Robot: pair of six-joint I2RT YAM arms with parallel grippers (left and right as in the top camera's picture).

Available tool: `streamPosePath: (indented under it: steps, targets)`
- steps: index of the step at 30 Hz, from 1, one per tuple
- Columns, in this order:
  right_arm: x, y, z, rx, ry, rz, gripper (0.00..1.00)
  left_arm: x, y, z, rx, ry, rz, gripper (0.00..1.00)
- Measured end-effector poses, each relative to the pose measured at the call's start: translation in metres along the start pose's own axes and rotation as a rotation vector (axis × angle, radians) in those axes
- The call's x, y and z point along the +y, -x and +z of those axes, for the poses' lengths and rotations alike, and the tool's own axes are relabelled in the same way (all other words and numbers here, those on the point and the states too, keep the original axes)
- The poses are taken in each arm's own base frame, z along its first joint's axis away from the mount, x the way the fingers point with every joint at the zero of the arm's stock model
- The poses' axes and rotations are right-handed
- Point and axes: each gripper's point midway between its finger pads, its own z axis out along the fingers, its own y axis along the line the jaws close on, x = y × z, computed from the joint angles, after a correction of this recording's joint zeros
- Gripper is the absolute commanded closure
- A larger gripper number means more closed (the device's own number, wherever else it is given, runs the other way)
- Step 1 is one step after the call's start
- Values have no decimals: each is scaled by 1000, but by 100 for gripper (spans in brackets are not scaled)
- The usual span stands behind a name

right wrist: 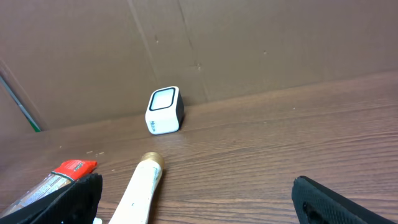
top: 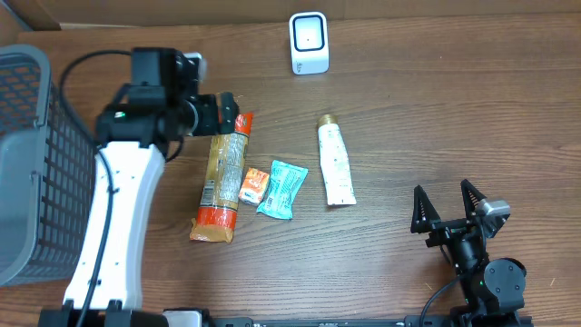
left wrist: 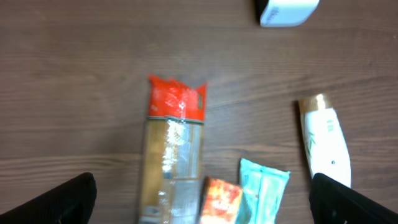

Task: Scan the item barcode
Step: 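Lift the long red-ended pasta bag out with the left gripper, then lay the pasta bag left of the orange box and withdraw left gripper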

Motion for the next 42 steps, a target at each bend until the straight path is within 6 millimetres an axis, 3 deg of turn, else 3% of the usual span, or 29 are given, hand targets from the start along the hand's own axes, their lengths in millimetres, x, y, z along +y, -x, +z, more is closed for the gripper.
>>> streamPosePath:
  steps: [5,10,13,42]
  targets:
    - [0,0,0,0,0,0,0,37,-6,-34,-6,66,-40,0]
    - [0,0,0,0,0,0,0,83,-20,-48,18,131,-147,0]
    - [0,0,0,0,0,0,0,97,-25,-52,23,137,-173,0]
    - [0,0,0,0,0,0,0,89,-29,-52,42,88,-123,0]
